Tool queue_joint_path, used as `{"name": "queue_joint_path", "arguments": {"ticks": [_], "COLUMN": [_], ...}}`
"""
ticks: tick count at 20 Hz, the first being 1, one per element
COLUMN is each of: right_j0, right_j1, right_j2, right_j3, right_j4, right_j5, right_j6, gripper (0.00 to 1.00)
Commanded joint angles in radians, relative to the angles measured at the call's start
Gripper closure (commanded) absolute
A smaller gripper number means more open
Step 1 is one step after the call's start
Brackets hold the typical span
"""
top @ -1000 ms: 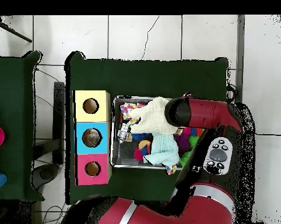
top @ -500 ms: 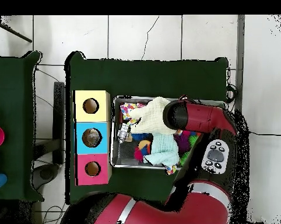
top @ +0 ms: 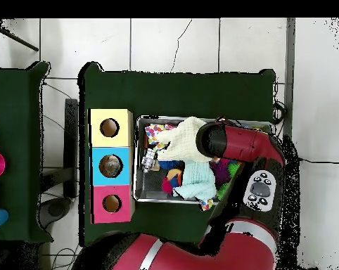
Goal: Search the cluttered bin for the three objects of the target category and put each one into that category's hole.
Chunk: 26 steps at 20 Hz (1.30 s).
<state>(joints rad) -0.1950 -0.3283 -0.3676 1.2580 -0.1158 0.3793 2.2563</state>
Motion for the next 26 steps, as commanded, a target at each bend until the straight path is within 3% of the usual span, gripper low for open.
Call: {"name": "queue_joint_path", "arguments": {"ticks": [1,26], "right_j0": [0.012,0.014], "right_j1": [0.019,0.018], "right_j2": [0.021,0.027], "right_j3": [0.094,0.095], "right_j4": [0.050,0.067], "right_j5": [-0.031,-0.021], "right_j6": [0.206,0.166], "gripper": [0.00,0.00]}}
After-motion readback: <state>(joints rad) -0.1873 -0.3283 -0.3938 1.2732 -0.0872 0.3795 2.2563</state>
